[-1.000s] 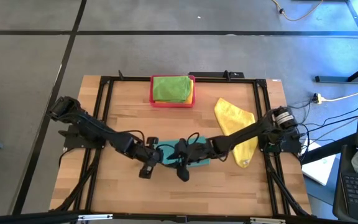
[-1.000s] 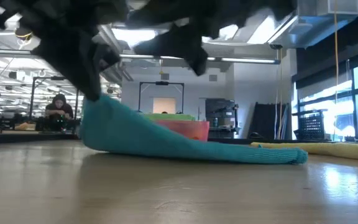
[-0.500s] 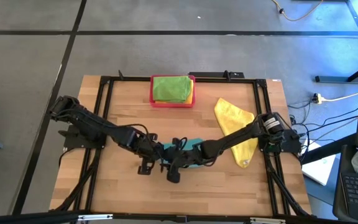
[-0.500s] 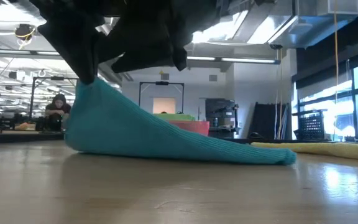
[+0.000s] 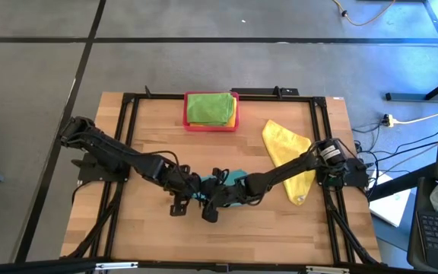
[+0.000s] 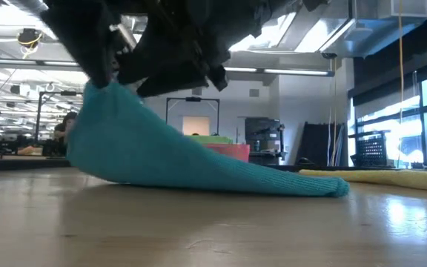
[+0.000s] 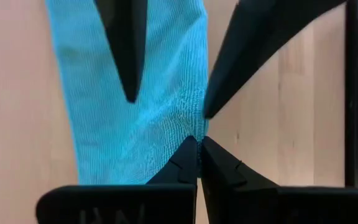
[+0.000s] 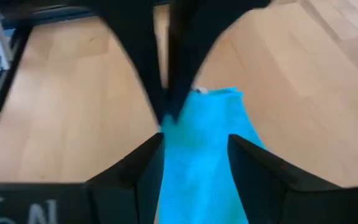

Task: Fold microfiber towels
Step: Fold the blue microfiber cloth

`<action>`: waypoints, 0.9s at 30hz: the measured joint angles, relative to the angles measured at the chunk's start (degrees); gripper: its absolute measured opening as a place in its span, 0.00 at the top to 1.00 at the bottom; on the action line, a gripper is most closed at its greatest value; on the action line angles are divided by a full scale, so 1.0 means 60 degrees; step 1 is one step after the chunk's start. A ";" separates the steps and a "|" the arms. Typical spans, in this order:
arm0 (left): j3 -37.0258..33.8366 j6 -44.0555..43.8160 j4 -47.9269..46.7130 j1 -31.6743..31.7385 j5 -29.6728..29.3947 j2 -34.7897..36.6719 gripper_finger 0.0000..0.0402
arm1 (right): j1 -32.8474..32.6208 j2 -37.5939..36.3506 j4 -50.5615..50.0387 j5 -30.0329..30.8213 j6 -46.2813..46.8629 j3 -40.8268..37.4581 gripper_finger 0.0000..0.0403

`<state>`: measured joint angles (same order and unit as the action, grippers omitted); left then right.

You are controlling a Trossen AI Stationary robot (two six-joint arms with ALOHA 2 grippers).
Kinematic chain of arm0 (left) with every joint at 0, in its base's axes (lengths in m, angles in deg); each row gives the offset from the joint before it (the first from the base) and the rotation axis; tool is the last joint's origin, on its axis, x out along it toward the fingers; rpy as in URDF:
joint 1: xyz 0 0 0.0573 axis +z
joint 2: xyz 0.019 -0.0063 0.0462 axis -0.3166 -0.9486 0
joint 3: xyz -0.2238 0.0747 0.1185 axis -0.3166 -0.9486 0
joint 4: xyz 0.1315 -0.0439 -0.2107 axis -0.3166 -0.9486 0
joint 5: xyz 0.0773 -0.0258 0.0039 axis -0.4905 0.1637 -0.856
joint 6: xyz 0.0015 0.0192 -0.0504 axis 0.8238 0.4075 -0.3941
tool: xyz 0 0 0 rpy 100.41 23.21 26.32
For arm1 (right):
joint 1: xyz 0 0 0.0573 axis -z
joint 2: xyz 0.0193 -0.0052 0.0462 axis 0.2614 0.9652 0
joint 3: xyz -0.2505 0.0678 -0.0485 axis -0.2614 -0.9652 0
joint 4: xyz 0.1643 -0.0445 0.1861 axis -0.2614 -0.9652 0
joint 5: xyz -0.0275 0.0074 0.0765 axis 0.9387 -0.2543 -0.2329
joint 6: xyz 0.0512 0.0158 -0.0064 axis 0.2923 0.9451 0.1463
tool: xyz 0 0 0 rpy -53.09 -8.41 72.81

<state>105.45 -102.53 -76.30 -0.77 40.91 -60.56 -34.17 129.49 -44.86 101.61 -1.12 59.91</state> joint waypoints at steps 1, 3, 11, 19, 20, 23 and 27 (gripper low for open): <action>0.0013 -0.0025 0.0059 -0.0004 -0.0129 0.0084 1.00 | -0.0038 -0.0121 -0.0105 0.0013 0.0003 0.0000 0.56; 0.0085 -0.0034 0.0286 -0.0010 -0.0324 0.0261 1.00 | -0.0110 -0.0407 -0.0359 0.0080 0.0043 0.0000 0.56; 0.0091 -0.0066 0.0836 -0.0010 -0.0473 0.0381 1.00 | -0.0638 -0.1752 -0.1392 0.0673 0.0066 -0.0011 0.56; 0.0080 -0.0731 0.1310 0.0243 -0.0146 0.0381 1.00 | -0.1760 -0.2326 -0.4604 0.0940 0.2602 -0.0026 0.56; 0.0063 -0.0812 0.1381 0.0235 -0.0118 0.0381 1.00 | -0.1950 -0.2502 -0.4796 0.1441 0.2758 -0.0026 0.56; 0.0060 -0.1000 0.2035 0.0212 -0.0061 0.0381 1.00 | -0.2506 -0.2729 -0.4772 0.4073 0.3500 -0.0006 0.56; 0.0060 -0.1040 0.3256 0.0230 -0.0091 0.0381 1.00 | -0.2596 -0.2568 -0.3860 0.4646 0.4038 -0.0549 0.56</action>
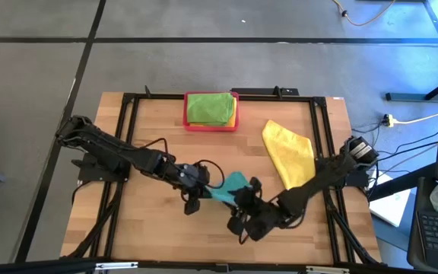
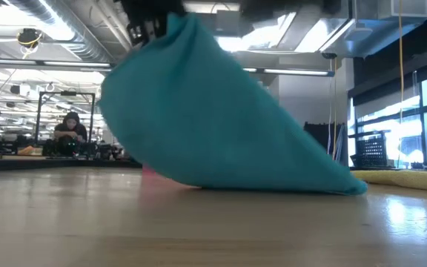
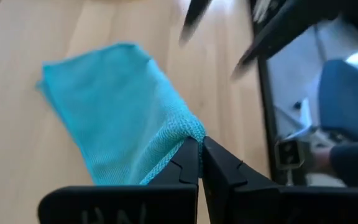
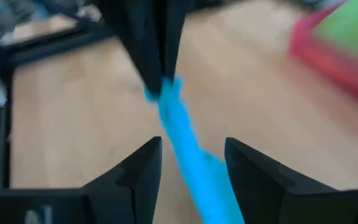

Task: Fold microfiber towels
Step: Fold the blue microfiber cloth

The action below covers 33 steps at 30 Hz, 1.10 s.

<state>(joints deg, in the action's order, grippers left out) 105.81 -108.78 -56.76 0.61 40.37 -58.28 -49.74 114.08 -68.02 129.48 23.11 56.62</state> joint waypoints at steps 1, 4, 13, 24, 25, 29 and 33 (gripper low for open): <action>-0.0002 0.0012 0.0226 -0.0002 0.0002 0.0000 1.00 | 0.0069 0.0018 0.0384 -0.0431 -0.0067 -0.0240 0.56; -0.0005 0.0033 0.0458 0.0030 0.0041 0.0000 1.00 | 0.0313 0.0058 0.1324 -0.1401 -0.0545 -0.0677 0.56; -0.0015 -0.0028 0.0453 0.0036 0.0353 0.0000 1.00 | 0.0915 0.0039 0.2966 -0.2393 -0.3263 -0.0795 0.56; -0.0026 0.0025 0.0482 0.0055 0.0345 -0.0004 1.00 | 0.1914 0.0116 0.3401 -0.4509 -0.3287 -0.0872 0.56; -0.0029 0.0038 0.0473 0.0055 0.0350 -0.0007 1.00 | 0.1935 0.0155 0.3412 -0.4583 -0.3289 -0.0872 0.56; -0.0029 0.0048 0.0484 0.0055 0.0360 -0.0007 1.00 | 0.1934 0.0261 0.3388 -0.4808 -0.3283 -0.0887 0.64; -0.0029 0.0048 0.0457 0.0055 0.0373 -0.0007 1.00 | 0.1926 0.0272 0.3300 -0.5043 -0.3297 -0.0887 0.78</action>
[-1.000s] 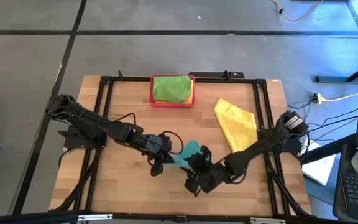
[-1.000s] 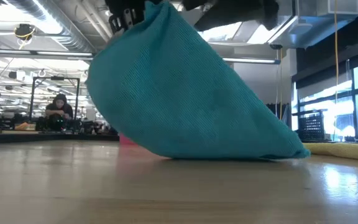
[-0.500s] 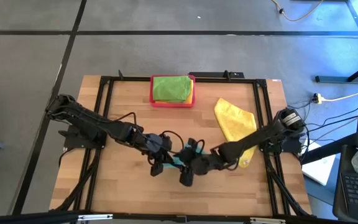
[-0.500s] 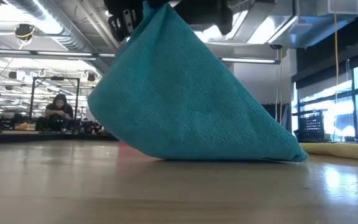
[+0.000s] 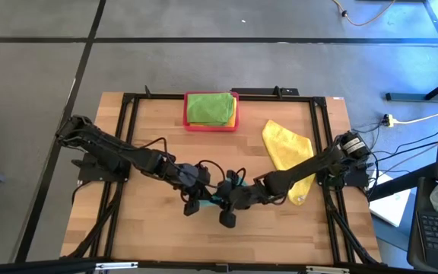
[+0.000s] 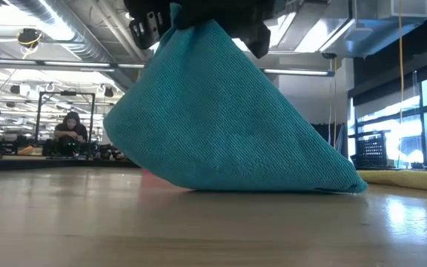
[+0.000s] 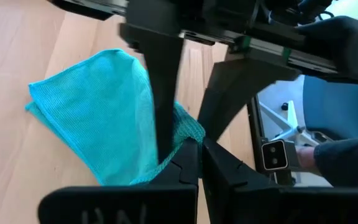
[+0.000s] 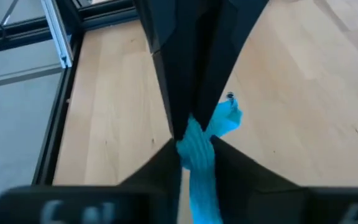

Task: Fold microfiber towels
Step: Fold the blue microfiber cloth

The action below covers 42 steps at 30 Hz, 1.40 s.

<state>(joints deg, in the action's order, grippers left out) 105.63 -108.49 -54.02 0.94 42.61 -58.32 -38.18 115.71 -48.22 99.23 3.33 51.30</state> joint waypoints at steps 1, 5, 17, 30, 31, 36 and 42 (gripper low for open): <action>0.0000 0.0000 0.0000 0.0000 -0.0002 0.0000 1.00 | 0.0004 0.0000 -0.0037 -0.0004 0.0010 0.0000 0.82; 0.0000 0.0011 -0.0014 0.0026 -0.0064 0.0000 1.00 | 0.0130 0.0000 -0.0061 -0.0481 0.0006 0.0042 0.97; -0.0004 0.1205 -0.1658 0.0910 -0.0324 0.1197 0.88 | 0.0207 -0.0124 -0.0563 -0.1296 -0.1440 0.0997 0.98; 0.0000 0.2202 -0.1909 0.1311 0.1508 0.3256 0.68 | 0.1215 -0.0127 -0.3297 -0.2260 -0.3878 0.3449 0.98; 0.0000 0.2311 -0.1909 0.1311 0.1699 0.3277 0.65 | 0.1252 -0.0127 -0.3415 -0.2316 -0.4093 0.3553 0.98; 0.0000 0.3070 -0.2007 0.1311 0.2314 0.3203 0.55 | 0.1311 -0.0126 -0.3639 -0.2532 -0.4885 0.4001 0.98; 0.0000 0.3730 -0.2041 0.1384 0.1626 0.3166 0.52 | 0.1311 -0.0127 -0.3904 -0.2583 -0.5026 0.4255 0.97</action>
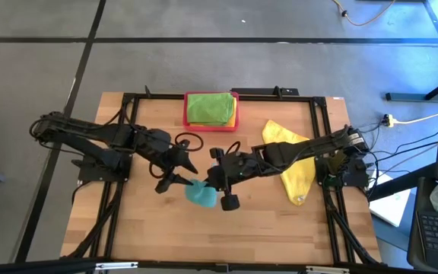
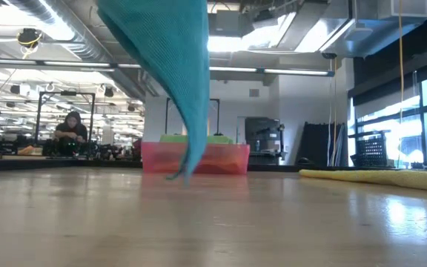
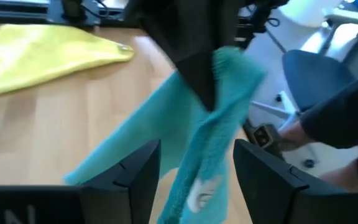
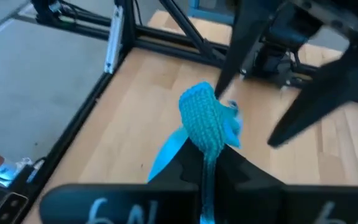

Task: Fold microfiber towels
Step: Fold the blue microfiber cloth

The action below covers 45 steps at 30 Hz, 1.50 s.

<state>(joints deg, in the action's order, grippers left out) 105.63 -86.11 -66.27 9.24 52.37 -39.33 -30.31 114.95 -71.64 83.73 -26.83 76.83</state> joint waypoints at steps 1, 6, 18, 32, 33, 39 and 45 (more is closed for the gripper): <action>0.0000 0.0063 0.0034 0.0011 -0.0061 0.0000 0.52 | 0.0003 0.0000 0.0029 -0.0105 -0.0004 0.0034 0.97; 0.0011 -0.0017 0.0205 0.0054 0.0345 -0.0326 0.52 | 0.0000 0.0000 0.0066 -0.0172 -0.0227 0.0044 0.97; 0.0006 -0.0813 0.1681 -0.0127 0.0952 -0.1359 0.52 | 0.0011 0.0000 0.0070 -0.0180 -0.0498 0.0044 0.97; 0.0004 -0.1032 -0.0282 -0.0181 -0.0383 -0.1283 0.84 | 0.0560 0.0000 -0.0731 -0.0169 -0.0534 0.0037 0.97; 0.0004 -0.1056 -0.0417 -0.0161 -0.0454 -0.1286 0.88 | 0.0626 0.0000 -0.0815 -0.0198 -0.0537 0.0037 0.97; 0.0004 -0.1412 -0.0753 0.0081 -0.0948 -0.1286 0.99 | 0.1209 0.0000 -0.1075 -0.1075 -0.0726 0.0029 0.97; 0.0004 -0.1811 -0.1386 0.0610 -0.1979 -0.1062 1.00 | 0.1890 0.0000 -0.1317 -0.1167 -0.1445 0.0029 0.97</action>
<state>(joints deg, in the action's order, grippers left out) 105.65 -96.98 -74.58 12.90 40.49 -45.70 -18.98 114.95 -79.55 76.73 -35.50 77.00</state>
